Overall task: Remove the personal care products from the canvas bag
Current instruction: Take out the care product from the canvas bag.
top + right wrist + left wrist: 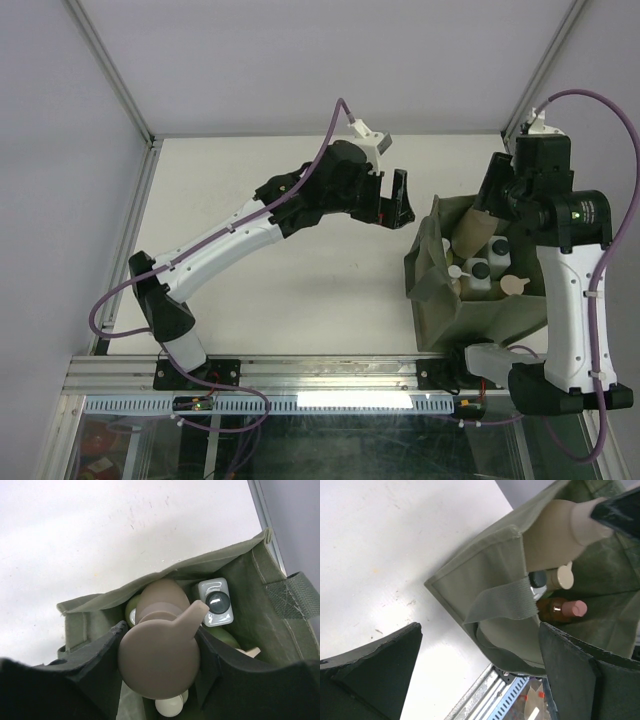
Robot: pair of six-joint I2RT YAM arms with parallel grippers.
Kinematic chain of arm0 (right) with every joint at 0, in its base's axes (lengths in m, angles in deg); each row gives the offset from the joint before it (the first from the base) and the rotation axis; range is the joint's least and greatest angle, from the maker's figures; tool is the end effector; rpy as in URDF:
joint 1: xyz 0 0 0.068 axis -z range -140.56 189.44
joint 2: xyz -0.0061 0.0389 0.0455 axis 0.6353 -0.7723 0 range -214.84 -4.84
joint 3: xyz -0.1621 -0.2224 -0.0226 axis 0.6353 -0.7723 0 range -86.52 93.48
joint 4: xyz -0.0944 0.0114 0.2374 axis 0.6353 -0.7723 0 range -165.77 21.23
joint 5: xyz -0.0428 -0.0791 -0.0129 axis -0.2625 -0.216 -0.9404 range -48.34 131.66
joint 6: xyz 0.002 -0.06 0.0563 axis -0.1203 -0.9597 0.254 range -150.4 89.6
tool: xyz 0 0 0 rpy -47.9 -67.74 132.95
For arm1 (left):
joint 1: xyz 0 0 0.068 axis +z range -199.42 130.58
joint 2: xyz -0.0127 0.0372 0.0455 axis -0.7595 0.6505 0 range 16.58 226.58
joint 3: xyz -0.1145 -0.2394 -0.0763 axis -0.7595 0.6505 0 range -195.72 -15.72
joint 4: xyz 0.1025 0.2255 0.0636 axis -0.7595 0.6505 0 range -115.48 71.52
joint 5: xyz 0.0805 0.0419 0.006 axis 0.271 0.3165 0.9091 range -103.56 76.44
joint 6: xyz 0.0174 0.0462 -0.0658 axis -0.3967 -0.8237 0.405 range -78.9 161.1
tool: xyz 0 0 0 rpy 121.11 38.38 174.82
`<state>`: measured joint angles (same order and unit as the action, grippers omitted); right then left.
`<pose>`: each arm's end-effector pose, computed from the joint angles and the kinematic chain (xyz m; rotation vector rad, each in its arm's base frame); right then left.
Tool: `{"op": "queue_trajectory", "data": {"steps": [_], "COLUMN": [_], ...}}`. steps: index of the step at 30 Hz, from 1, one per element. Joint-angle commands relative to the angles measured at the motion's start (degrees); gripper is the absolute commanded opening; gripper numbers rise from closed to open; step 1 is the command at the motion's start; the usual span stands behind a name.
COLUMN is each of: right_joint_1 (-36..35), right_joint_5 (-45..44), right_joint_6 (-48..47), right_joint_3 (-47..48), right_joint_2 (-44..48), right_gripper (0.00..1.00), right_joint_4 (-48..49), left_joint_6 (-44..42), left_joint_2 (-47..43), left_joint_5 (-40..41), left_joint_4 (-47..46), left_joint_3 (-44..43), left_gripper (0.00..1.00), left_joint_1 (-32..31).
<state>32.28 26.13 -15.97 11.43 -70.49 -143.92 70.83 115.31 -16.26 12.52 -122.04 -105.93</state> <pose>0.1853 0.0040 0.4382 0.2805 2.2710 -0.1192 0.2263 -0.3479 0.3952 0.5501 2.1806 -0.9188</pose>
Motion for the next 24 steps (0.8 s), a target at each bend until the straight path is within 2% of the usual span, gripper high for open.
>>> {"op": "queue_trajectory", "data": {"steps": [1,10,17,24], "right_joint_1": [-0.7,-0.8,-2.4,-5.5], "right_joint_5": [0.5,7.3,15.3,22.1], "right_joint_6": [-0.8,-1.2,-3.6,-3.6], "right_joint_3": [8.2,20.2,22.6,26.8], "right_joint_2": [-0.1,-3.7,-2.6,-4.2], "right_gripper": [0.0,0.0,0.0,0.0], "right_joint_4": [1.7,-2.4,2.3,5.1], "left_joint_6": [2.3,2.2,2.0,1.3], "left_joint_2": [-3.8,-4.3,-4.2,-6.8], "left_joint_5": [4.1,6.6,6.6,10.2], "left_joint_4": [-1.5,-1.5,-1.5,-1.5], "left_joint_3": [2.8,2.7,2.3,3.3], "left_gripper": [0.99,0.99,0.99,0.99], "left_joint_1": [0.4,0.6,1.3,2.2]}}
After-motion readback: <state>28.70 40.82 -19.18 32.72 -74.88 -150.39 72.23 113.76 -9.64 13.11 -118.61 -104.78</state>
